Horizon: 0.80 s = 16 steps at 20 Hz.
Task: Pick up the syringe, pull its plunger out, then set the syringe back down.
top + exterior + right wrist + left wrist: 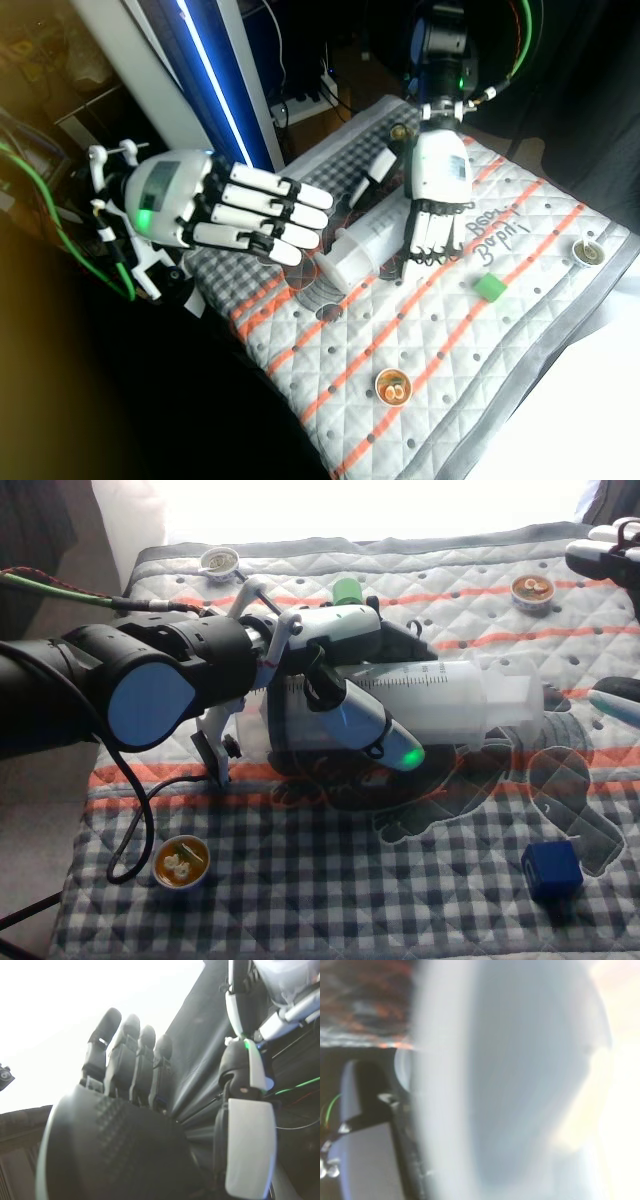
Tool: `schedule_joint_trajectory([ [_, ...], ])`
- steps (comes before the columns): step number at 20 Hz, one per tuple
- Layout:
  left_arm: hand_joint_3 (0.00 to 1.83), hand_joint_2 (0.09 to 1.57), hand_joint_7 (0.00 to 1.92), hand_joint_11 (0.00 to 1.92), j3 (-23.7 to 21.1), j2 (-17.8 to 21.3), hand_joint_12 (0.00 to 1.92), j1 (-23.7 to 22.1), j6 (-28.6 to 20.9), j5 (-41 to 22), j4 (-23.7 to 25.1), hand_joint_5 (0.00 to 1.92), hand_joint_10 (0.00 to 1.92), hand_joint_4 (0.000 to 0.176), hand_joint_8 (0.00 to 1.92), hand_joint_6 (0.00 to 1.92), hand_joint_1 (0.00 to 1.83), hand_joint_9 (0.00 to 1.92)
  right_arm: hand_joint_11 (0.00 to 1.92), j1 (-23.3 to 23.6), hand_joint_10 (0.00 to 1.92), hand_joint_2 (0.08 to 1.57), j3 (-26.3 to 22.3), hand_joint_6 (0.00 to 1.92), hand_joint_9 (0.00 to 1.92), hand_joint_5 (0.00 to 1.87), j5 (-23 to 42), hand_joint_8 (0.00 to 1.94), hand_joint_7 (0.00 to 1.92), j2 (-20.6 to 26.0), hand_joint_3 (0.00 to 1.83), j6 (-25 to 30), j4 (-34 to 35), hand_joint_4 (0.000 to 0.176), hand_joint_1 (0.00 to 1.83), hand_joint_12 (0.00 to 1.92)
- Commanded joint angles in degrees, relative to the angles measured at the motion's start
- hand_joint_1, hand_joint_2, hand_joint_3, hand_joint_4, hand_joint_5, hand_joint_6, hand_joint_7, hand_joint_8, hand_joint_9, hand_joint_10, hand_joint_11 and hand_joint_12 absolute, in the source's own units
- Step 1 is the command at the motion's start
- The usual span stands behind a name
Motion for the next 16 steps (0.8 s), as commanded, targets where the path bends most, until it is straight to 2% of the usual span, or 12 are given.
schedule_joint_trajectory([
  [1,0.02,1.06,0.77,0.0,0.3,-0.5,1.91,0.8,-0.2,-0.3,0.2,0.93,1.31,0.0,0.18,0.74,1.14,0.15,0.0,1.0,0.01,1.1,0.1,0.01,0.44,0.52,7.7,0.0,0.48,0.0,0.01,0.2,-0.7,0.0,1.1,1.01],
  [2,0.0,1.18,0.67,0.01,0.7,-0.7,1.92,0.9,-0.3,-0.3,-0.2,0.96,1.43,0.0,1.24,0.92,1.2,0.17,0.0,1.0,0.01,1.1,0.1,0.01,0.44,0.53,7.7,0.0,0.49,0.0,0.01,0.2,-0.7,0.0,1.1,0.97],
  [3,0.0,1.25,0.53,0.0,1.2,-0.8,1.79,1.1,-0.3,-0.3,-0.8,0.89,1.35,0.0,1.53,1.13,1.18,0.09,0.0,1.0,0.01,1.11,0.1,0.01,0.44,0.53,7.7,0.0,0.49,0.0,0.01,0.2,-0.7,0.0,1.09,0.96],
  [4,0.0,1.27,0.5,0.0,1.5,-0.8,1.75,1.2,-0.3,0.0,-1.5,0.88,1.33,0.0,1.6,1.15,1.17,0.12,0.0,1.0,0.01,1.12,0.1,0.01,0.44,0.53,7.7,0.0,0.49,0.0,0.01,0.2,-0.7,0.0,1.11,0.97],
  [6,0.0,1.22,0.59,0.04,1.8,-0.4,1.9,1.4,-0.3,2.6,-4.8,0.96,1.52,0.0,1.6,0.93,1.21,0.27,0.0,0.9,0.01,1.12,0.0,0.02,0.46,0.56,7.7,0.01,0.53,0.0,0.01,0.2,-0.6,0.0,1.11,1.02],
  [7,0.0,1.23,0.57,0.01,1.7,0.0,1.92,1.4,-0.3,3.9,-5.9,0.95,1.48,0.0,1.59,0.97,1.2,0.27,0.0,0.8,0.01,1.13,0.0,0.01,0.47,0.56,7.7,0.01,0.53,0.0,0.01,0.2,-0.5,0.0,1.11,1.05],
  [8,0.0,1.25,0.54,0.0,1.5,0.5,1.82,1.4,-0.3,5.4,-7.0,0.91,1.38,0.0,1.56,1.11,1.19,0.22,0.0,0.7,0.01,1.13,0.0,0.02,0.47,0.57,7.7,0.01,0.54,0.0,0.01,0.2,-0.4,0.0,1.11,1.06],
  [9,0.0,1.25,0.53,0.0,1.0,1.2,1.73,1.4,-0.2,7.1,-8.3,0.89,1.27,0.0,1.54,1.16,1.18,0.26,0.0,0.7,0.01,1.13,0.0,0.01,0.48,0.58,7.7,0.01,0.55,0.0,0.01,0.2,-0.3,0.0,1.09,1.09],
  [12,0.0,1.24,0.57,0.04,-2.1,4.7,1.79,1.0,-0.2,13.0,-10.5,0.91,1.28,0.0,1.51,1.14,1.19,0.33,0.0,0.7,0.01,1.14,0.0,0.01,0.47,0.57,7.7,0.01,0.55,0.0,0.01,0.2,-0.3,0.0,1.1,1.13],
  [13,0.0,1.23,0.6,0.1,-3.5,6.0,1.86,0.9,-0.2,15.0,-10.5,0.93,1.37,0.0,1.51,1.09,1.2,0.36,0.0,0.7,0.01,1.14,0.0,0.01,0.48,0.57,7.7,0.01,0.55,0.0,0.01,0.2,-0.3,0.0,1.12,1.14],
  [14,0.0,1.23,0.59,0.06,-5.4,7.7,1.88,0.8,-0.2,17.4,-10.4,0.93,1.37,0.0,1.51,1.09,1.2,0.34,0.0,0.7,0.01,1.15,-0.1,0.0,0.47,0.56,7.7,0.0,0.54,0.0,0.01,0.2,-0.3,0.0,1.11,1.1],
  [16,0.0,1.23,0.6,0.0,-8.3,10.2,1.78,0.7,-0.2,21.0,-9.8,0.91,1.23,0.0,1.46,1.18,1.19,0.38,0.0,0.7,0.0,1.15,-0.1,0.0,0.43,0.53,7.7,0.0,0.49,-0.1,0.0,0.2,-0.3,0.0,1.1,1.02],
])
